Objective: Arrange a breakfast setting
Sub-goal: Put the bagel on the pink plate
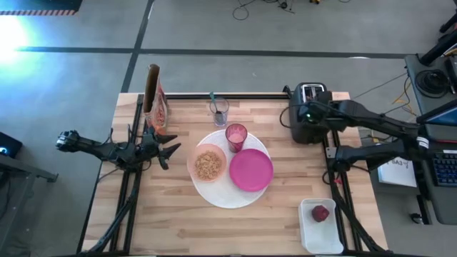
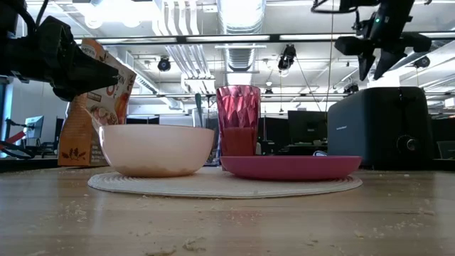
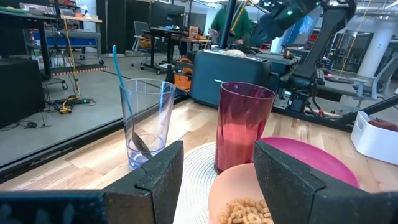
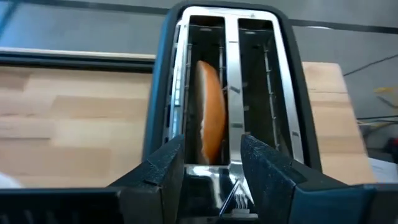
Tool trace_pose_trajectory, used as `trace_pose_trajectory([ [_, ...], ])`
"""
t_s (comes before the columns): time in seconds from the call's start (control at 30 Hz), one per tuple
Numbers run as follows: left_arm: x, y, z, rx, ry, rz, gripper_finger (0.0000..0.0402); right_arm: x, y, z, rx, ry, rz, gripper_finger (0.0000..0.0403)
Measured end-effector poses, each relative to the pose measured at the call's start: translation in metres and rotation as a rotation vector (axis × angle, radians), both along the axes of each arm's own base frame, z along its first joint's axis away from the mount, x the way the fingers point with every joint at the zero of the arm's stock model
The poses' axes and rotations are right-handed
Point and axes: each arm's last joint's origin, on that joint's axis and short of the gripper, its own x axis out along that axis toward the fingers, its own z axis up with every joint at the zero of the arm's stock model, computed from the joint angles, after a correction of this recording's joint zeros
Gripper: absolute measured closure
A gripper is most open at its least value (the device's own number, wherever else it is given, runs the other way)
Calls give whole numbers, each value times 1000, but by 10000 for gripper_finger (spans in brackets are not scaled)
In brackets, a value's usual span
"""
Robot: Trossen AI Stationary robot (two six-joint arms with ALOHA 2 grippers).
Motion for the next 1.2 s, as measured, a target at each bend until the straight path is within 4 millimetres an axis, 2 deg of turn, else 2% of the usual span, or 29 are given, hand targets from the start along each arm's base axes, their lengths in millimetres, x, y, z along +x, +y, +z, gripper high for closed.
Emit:
trace_pose_trajectory([
  [0.33,0,0,0,0,0,0,223,12,-32,-12,35,49,-18,270],
  [0.57,0,0,0,0,0,0,223,12,-53,-21,79,104,-55,271],
  [1.2,0,0,0,0,0,0,223,15,-55,-16,77,36,-13,271],
])
